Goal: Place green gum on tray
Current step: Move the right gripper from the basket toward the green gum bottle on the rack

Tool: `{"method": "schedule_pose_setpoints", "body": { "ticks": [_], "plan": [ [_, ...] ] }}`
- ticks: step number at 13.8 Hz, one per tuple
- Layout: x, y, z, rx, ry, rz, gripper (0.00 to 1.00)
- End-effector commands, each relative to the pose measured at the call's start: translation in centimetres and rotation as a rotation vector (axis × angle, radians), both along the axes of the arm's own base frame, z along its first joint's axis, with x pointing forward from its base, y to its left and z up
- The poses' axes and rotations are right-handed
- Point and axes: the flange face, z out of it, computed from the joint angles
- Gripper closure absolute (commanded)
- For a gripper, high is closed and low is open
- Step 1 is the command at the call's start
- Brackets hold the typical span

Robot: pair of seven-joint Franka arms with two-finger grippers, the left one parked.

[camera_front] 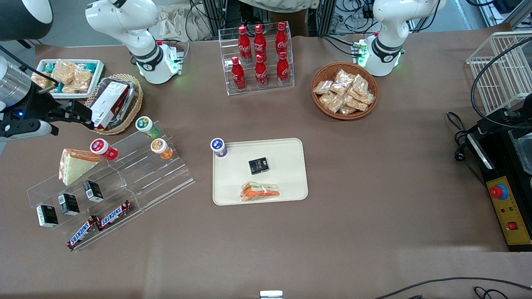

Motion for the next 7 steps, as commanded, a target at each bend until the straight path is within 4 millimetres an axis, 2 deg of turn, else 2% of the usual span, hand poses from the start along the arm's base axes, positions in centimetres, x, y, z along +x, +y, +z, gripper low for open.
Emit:
{"method": "schedule_pose_setpoints", "body": {
  "ticks": [1,4,7],
  "plan": [
    [0.11,0.27,0.22,-0.003,0.021,0.006,0.00],
    [0.12,0.24,0.22,-0.006,0.021,0.004,0.00],
    [-0.44,0.26,-0.75,0.004,0.066,0.008,0.00]
  ]
}}
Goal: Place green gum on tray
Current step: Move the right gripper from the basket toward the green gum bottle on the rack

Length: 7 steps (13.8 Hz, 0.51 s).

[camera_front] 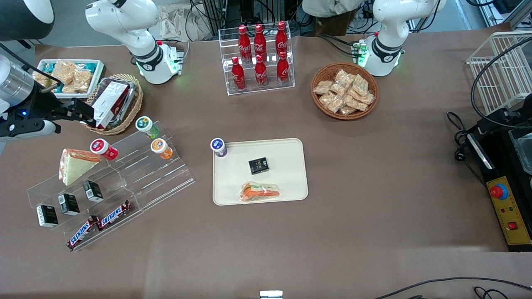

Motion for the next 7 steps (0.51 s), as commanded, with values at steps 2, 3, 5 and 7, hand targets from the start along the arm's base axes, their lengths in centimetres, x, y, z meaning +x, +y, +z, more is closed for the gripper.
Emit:
{"method": "schedule_pose_setpoints", "body": {
  "ticks": [2,3,5,7],
  "plan": [
    [-1.1,0.3,-1.0,0.017,0.045,0.007,0.00],
    [-1.8,0.2,-1.6,0.024,0.044,0.005,0.00],
    [-3.5,0.2,-3.0,0.025,0.050,0.006,0.00],
    [-5.7,1.4,-4.6,0.027,0.049,0.032,0.00]
  ]
}}
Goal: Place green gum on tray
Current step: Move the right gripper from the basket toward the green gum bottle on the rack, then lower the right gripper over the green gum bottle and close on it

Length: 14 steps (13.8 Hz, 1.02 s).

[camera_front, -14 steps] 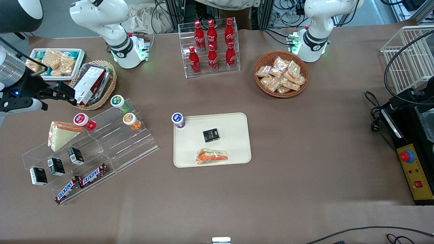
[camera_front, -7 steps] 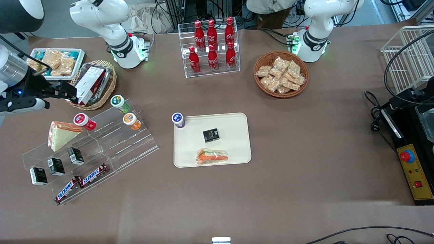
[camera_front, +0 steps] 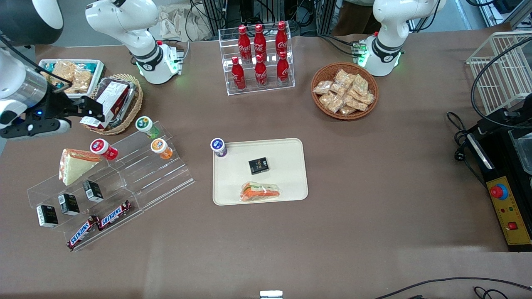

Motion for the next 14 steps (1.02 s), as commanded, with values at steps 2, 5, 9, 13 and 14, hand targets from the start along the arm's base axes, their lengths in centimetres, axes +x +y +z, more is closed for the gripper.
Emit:
{"method": "schedule_pose_setpoints", "body": {
  "ticks": [2,5,9,13,14],
  "plan": [
    [-5.5,1.2,-3.6,0.023,-0.032,0.026,0.00],
    [-7.7,1.8,-7.7,0.024,-0.038,0.037,0.00],
    [-8.7,2.9,-12.6,0.022,-0.043,0.049,0.00],
    [-9.7,4.8,-17.2,0.017,-0.071,0.018,0.00],
    [-9.8,5.0,-18.2,0.017,-0.078,0.013,0.00]
  ]
}}
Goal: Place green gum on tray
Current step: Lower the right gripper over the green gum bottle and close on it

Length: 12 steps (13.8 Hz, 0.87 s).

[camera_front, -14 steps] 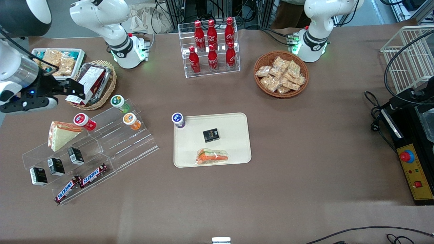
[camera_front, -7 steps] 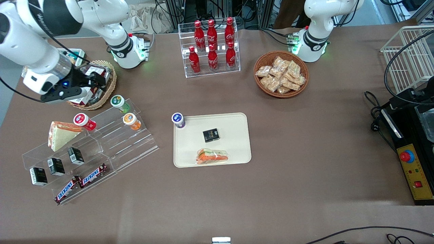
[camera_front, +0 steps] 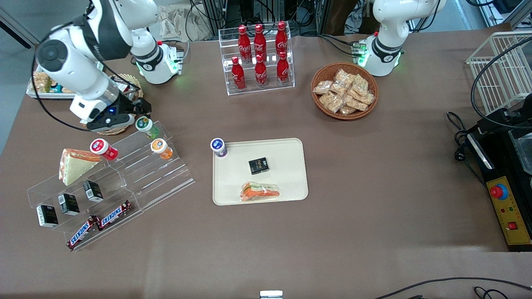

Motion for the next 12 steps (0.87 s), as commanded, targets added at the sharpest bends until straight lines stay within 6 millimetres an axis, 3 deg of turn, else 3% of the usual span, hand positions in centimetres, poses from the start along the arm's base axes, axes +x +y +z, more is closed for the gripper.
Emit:
{"method": "schedule_pose_setpoints", "body": {
  "ticks": [1,8,9,11,12],
  "plan": [
    [-0.8,0.6,-2.3,0.016,-0.027,-0.028,0.00],
    [-0.8,0.5,-4.6,0.012,-0.024,-0.031,0.01],
    [-0.8,0.5,-4.7,0.012,-0.021,-0.032,0.07],
    [-0.8,0.5,-4.9,0.010,-0.010,-0.034,0.66],
    [-0.8,0.4,-4.9,0.009,-0.007,-0.033,0.78]
  ]
}}
